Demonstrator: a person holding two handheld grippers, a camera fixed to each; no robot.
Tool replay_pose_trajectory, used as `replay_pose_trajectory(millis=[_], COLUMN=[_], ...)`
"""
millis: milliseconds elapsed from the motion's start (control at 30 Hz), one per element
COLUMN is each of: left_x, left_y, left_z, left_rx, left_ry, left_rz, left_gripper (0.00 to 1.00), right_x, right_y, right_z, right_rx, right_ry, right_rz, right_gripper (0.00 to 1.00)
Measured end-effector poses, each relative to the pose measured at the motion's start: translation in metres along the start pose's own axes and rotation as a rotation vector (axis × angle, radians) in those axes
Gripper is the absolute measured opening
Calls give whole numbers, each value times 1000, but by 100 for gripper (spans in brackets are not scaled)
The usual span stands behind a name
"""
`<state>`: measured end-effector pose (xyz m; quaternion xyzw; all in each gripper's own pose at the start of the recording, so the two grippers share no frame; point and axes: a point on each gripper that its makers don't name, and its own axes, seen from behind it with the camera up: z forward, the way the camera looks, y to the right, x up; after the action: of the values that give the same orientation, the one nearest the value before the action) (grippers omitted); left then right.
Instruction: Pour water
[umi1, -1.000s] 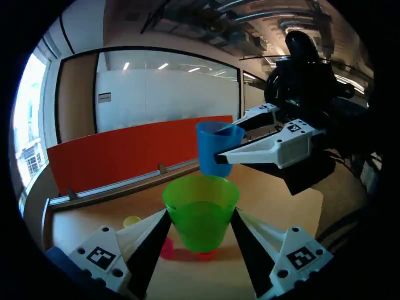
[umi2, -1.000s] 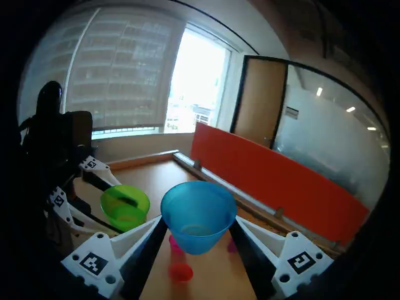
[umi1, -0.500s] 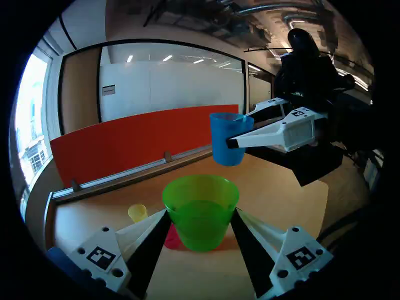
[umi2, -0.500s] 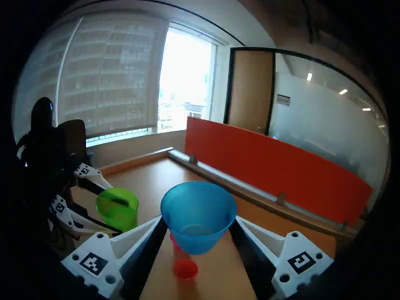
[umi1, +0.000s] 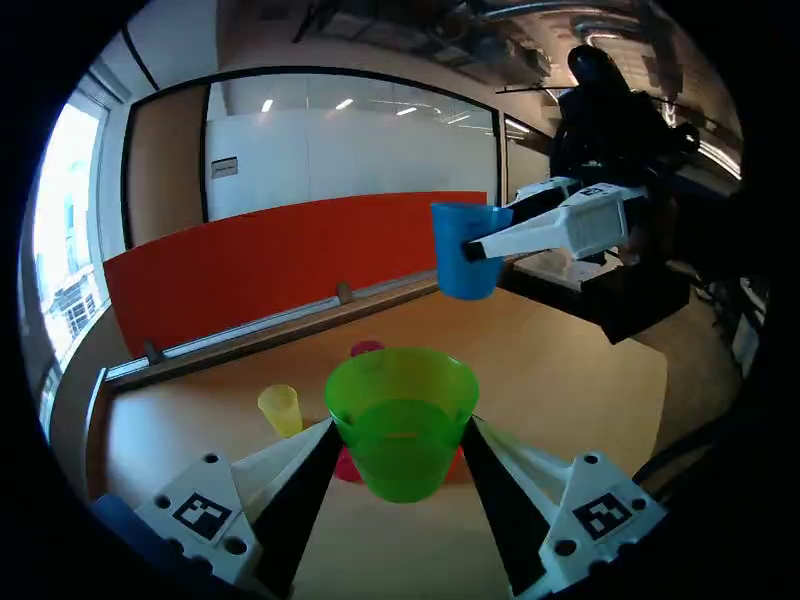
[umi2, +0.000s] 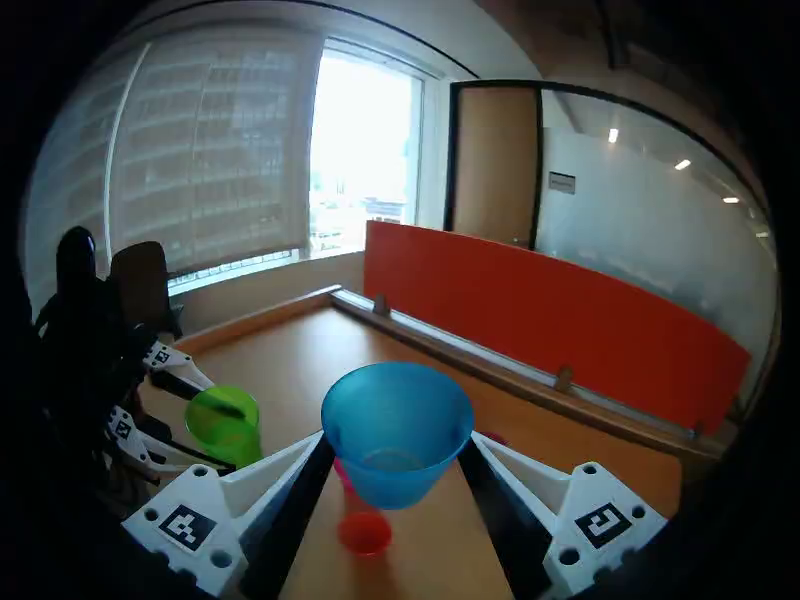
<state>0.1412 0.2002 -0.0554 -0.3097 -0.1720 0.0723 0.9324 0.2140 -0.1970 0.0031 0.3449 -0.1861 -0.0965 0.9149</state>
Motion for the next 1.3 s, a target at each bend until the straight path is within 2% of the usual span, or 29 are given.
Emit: replay_pose_trajectory(millis=[367, 733, 1067, 1300], left_x=[-40, -83, -121, -138], left_y=[-6, -10, -10, -11], left_z=[19, 41, 59, 70], left_rx=[21, 27, 26, 38], left_ry=[-64, -133, -210, -233], left_rz=[13, -6, 8, -3], left_gripper=[81, 81, 81, 81], right_x=[-13, -27, -40, -51], right_y=[13, 25, 35, 38], right_z=[21, 47, 76, 98], right_rx=[26, 54, 80, 109], right_ry=[-38, -74, -108, -131], right_rz=[-13, -21, -41, -59], right_gripper=[88, 88, 88, 88])
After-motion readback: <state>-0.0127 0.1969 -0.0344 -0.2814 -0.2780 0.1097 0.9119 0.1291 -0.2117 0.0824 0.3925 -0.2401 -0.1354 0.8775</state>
